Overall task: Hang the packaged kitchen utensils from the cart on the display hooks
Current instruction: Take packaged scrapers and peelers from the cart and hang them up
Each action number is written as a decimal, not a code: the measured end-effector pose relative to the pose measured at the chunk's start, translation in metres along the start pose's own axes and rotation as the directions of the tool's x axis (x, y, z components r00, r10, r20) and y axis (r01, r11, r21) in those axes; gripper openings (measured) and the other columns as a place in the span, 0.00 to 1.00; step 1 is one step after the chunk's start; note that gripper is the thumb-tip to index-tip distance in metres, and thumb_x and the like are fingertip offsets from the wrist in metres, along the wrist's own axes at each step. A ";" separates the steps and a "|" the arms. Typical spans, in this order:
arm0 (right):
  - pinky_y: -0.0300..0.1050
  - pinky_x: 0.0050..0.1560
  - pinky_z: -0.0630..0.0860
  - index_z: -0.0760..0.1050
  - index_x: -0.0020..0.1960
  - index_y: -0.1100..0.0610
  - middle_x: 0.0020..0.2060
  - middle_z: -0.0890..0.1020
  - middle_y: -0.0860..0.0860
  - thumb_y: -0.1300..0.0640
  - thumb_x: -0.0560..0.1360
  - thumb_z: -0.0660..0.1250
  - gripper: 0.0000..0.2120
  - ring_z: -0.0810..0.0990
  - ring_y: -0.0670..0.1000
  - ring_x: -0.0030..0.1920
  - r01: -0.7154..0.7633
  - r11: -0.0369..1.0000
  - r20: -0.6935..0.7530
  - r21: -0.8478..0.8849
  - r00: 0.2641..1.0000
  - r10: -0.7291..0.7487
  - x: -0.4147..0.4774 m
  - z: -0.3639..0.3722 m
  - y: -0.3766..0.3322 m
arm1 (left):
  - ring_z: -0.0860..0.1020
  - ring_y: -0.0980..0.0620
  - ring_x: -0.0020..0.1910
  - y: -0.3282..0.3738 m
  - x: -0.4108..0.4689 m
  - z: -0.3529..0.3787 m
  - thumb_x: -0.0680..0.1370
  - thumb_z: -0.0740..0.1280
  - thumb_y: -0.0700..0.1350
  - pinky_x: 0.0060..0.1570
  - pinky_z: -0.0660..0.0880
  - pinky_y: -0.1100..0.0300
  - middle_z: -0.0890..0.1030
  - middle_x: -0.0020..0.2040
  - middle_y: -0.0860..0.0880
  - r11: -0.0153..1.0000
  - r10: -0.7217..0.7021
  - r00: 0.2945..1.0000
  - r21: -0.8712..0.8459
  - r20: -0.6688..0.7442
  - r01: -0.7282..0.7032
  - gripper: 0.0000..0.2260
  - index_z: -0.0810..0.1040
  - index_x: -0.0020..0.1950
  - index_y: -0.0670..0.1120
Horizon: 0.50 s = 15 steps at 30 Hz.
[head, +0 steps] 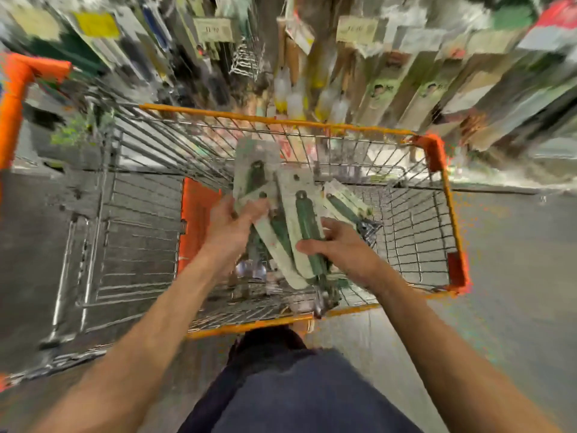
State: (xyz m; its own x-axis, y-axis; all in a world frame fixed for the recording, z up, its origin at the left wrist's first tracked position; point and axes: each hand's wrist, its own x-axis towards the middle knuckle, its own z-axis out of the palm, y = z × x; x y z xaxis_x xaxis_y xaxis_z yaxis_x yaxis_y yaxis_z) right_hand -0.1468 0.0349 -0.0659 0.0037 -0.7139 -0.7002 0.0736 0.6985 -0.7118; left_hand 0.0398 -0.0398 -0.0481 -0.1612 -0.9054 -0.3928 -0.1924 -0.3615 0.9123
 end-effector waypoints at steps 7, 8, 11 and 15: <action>0.58 0.50 0.80 0.82 0.51 0.62 0.47 0.85 0.61 0.63 0.62 0.75 0.17 0.83 0.60 0.46 0.298 0.912 -0.024 0.283 0.952 -0.304 -0.142 -0.004 0.010 | 0.84 0.54 0.51 0.082 -0.101 0.057 0.79 0.70 0.44 0.50 0.82 0.56 0.86 0.52 0.52 0.953 0.303 0.940 -0.051 0.156 -0.299 0.09 0.81 0.59 0.49; 0.57 0.49 0.81 0.81 0.53 0.64 0.48 0.85 0.62 0.62 0.61 0.75 0.20 0.83 0.60 0.46 0.340 0.885 -0.056 0.317 0.939 -0.340 -0.163 -0.009 0.012 | 0.84 0.54 0.51 0.095 -0.118 0.070 0.79 0.70 0.44 0.50 0.81 0.56 0.86 0.52 0.51 0.939 0.343 0.920 -0.077 0.191 -0.334 0.10 0.80 0.60 0.47; 0.48 0.41 0.82 0.81 0.50 0.63 0.43 0.86 0.58 0.63 0.62 0.72 0.16 0.85 0.56 0.41 0.455 0.809 -0.189 0.372 0.890 -0.414 -0.221 -0.029 0.015 | 0.84 0.53 0.52 0.125 -0.159 0.107 0.79 0.70 0.46 0.53 0.80 0.53 0.86 0.52 0.51 0.896 0.441 0.850 -0.100 0.287 -0.432 0.08 0.81 0.58 0.48; 0.46 0.37 0.81 0.78 0.55 0.67 0.41 0.85 0.57 0.64 0.64 0.69 0.20 0.84 0.54 0.38 0.583 0.709 -0.372 0.396 0.808 -0.457 -0.288 -0.063 0.014 | 0.84 0.51 0.52 0.159 -0.207 0.157 0.77 0.72 0.51 0.55 0.81 0.47 0.86 0.52 0.49 0.848 0.527 0.759 -0.168 0.382 -0.503 0.14 0.80 0.58 0.46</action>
State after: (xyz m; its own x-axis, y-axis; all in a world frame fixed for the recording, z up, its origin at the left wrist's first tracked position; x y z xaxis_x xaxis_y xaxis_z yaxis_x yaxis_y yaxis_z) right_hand -0.2092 0.2535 0.1223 -0.4014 -0.8779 -0.2610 0.4491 0.0597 -0.8915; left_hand -0.1098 0.1249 0.1599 -0.5934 -0.7930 0.1381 0.0811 0.1118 0.9904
